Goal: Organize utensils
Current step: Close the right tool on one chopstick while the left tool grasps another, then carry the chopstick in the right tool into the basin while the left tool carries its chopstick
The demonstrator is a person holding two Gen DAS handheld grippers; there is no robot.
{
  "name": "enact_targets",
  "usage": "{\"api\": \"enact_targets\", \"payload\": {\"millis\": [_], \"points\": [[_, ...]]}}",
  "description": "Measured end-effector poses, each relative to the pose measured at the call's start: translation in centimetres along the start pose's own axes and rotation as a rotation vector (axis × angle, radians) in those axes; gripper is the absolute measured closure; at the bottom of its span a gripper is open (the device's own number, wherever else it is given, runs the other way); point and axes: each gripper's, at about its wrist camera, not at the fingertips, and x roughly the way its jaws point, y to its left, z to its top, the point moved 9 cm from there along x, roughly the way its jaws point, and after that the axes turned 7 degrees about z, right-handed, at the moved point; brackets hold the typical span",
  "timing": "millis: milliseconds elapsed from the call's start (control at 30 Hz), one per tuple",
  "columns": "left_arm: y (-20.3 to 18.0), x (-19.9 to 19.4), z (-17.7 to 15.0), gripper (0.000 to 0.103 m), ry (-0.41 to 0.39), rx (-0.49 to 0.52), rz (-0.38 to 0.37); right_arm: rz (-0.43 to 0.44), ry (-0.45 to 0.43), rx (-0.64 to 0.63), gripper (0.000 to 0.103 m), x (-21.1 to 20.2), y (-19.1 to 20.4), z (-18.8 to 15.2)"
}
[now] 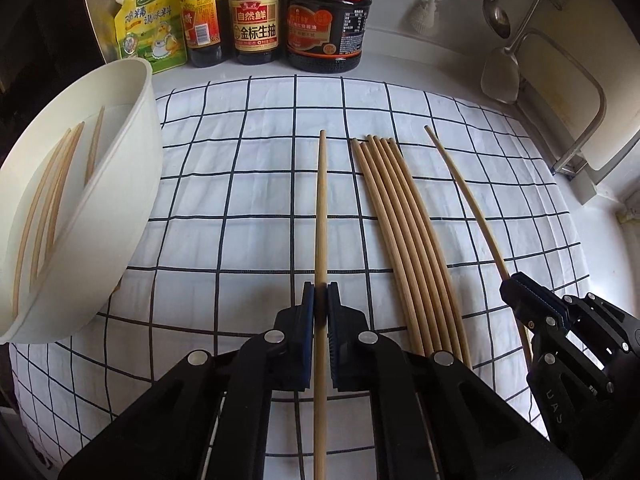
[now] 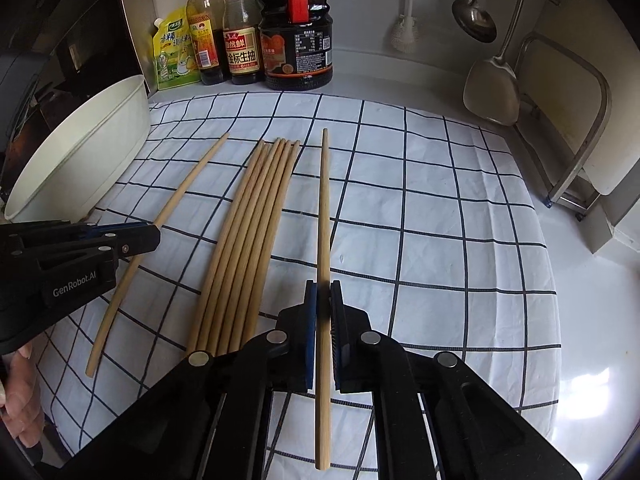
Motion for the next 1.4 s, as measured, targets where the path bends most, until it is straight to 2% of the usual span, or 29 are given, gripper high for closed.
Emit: {"api": "enact_targets", "payload": {"millis": [267,500,733,1067,1233,1400], "points": [[2.8,-5.2,1.0,0.096,-0.075,-0.003,-0.017,-0.004,-0.068,-0.005,0.097,-4.4,3.3,2.4],[7.1,-9.5,2.0,0.096,-0.133,-0.025,-0.029,0.041,-0.111,-0.008,0.097,-6.9,7.8,4.7],[13.3,-12.3,2.6,0.096,-0.189,-0.059,0.032,0.111,-0.146,-0.063,0.097,-7.4,14.0,7.4],[23.7,-12.6,4.8,0.096,-0.208,-0.16,0.122,0.231,-0.149,-0.139,0.097,-3.4,22.8,12.3],[27.6,-10.3,6.1,0.096,-0.182,-0.172,0.157,0.268,-0.117,-0.13,0.097,0.0,26.0,14.5],[29.4,-6.5,7.1,0.096,-0.138,-0.178,0.147,0.259,-0.041,-0.121,0.097,4.6,28.0,15.1]]}}
